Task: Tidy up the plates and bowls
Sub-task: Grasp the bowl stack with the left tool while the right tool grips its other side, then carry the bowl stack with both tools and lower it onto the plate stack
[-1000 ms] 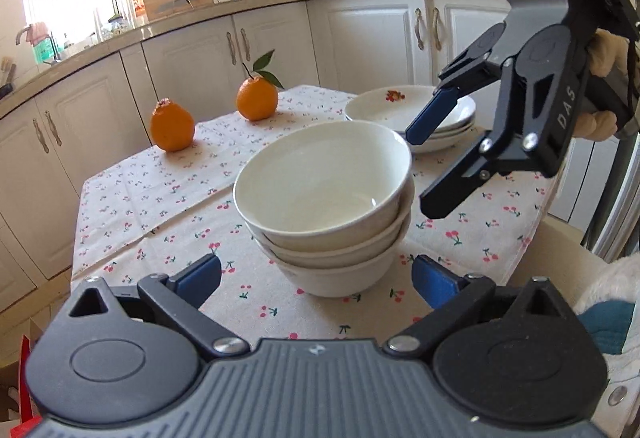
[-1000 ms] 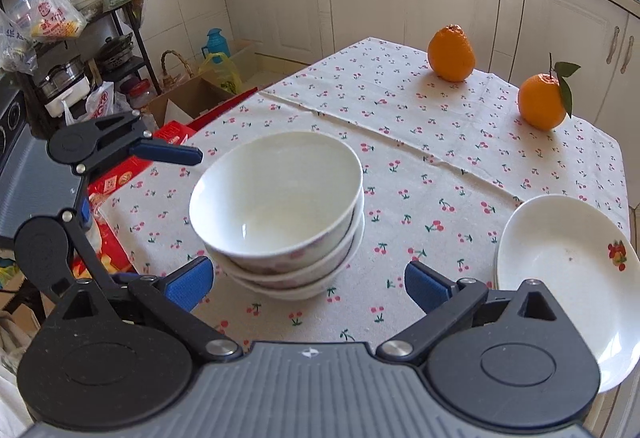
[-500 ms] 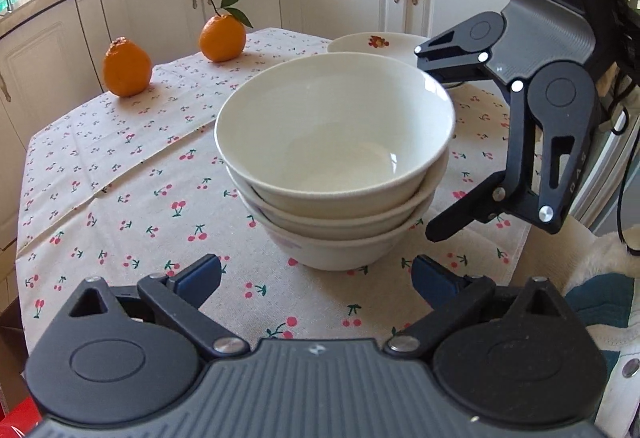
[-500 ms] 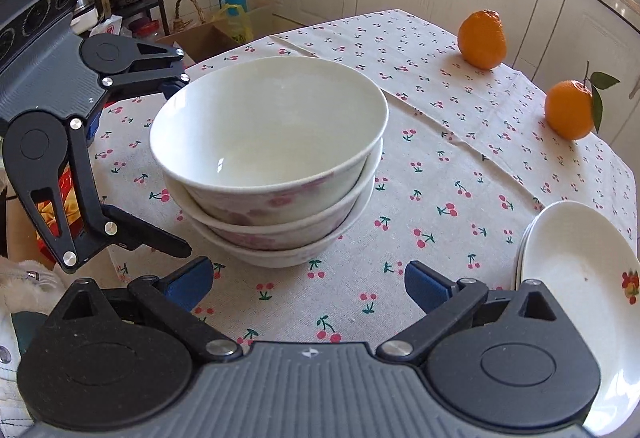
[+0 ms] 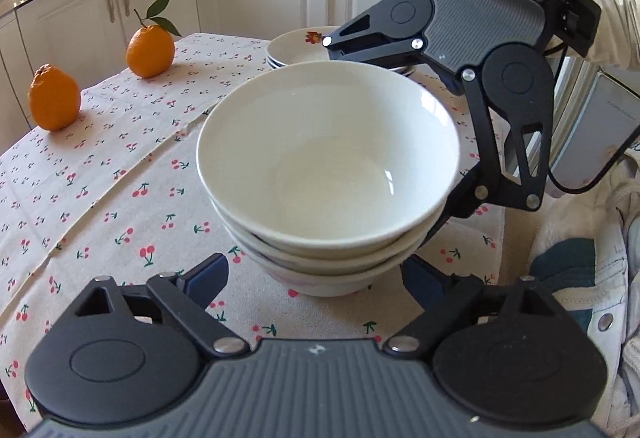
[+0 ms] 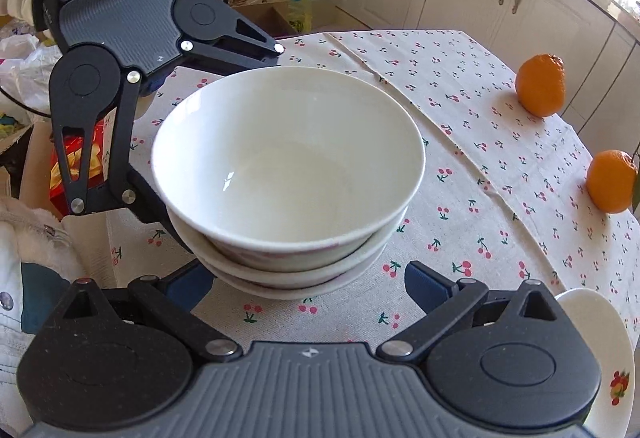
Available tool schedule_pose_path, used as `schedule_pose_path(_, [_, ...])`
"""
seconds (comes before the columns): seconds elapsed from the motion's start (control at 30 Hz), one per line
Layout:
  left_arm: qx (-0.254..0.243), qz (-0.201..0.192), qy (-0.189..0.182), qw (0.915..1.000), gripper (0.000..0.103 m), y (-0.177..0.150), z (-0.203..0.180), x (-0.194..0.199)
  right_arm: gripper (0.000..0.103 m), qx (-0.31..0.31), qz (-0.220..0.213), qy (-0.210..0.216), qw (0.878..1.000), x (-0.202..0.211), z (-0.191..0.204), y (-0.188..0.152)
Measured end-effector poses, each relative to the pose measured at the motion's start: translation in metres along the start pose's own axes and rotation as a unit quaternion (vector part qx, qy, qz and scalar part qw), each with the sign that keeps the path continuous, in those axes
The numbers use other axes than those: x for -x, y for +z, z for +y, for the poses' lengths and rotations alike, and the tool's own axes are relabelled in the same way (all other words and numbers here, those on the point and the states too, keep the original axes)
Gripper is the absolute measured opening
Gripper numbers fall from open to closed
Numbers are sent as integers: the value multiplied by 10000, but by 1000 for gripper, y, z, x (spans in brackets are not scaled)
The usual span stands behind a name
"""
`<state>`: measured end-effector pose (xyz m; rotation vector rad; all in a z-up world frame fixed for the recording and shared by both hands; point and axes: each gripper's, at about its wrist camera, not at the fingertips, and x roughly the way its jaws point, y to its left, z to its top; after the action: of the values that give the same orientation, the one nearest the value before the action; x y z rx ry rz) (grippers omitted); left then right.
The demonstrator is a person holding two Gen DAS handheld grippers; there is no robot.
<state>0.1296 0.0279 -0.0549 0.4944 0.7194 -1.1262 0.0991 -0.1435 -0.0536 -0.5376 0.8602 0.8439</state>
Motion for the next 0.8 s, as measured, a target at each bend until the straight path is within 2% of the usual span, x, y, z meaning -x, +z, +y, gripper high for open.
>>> schedule_pose_path(0.23, [-171, 143, -324, 9992, 88, 3, 6, -7, 102, 43, 61, 241, 9997, -1, -6, 2])
schedule_pose_path(0.43, [-327, 195, -465, 9982, 84, 7, 9, -10, 92, 84, 81, 585, 9982, -5, -11, 6])
schedule_pose_path(0.57, [-411, 212, -484, 9978, 83, 9, 8, -10, 86, 94, 77, 714, 9974, -4, -13, 7])
schedule_pose_path(0.8, [-404, 196, -423, 9981, 83, 9, 6, -9, 86, 105, 73, 714, 9974, -5, -13, 7])
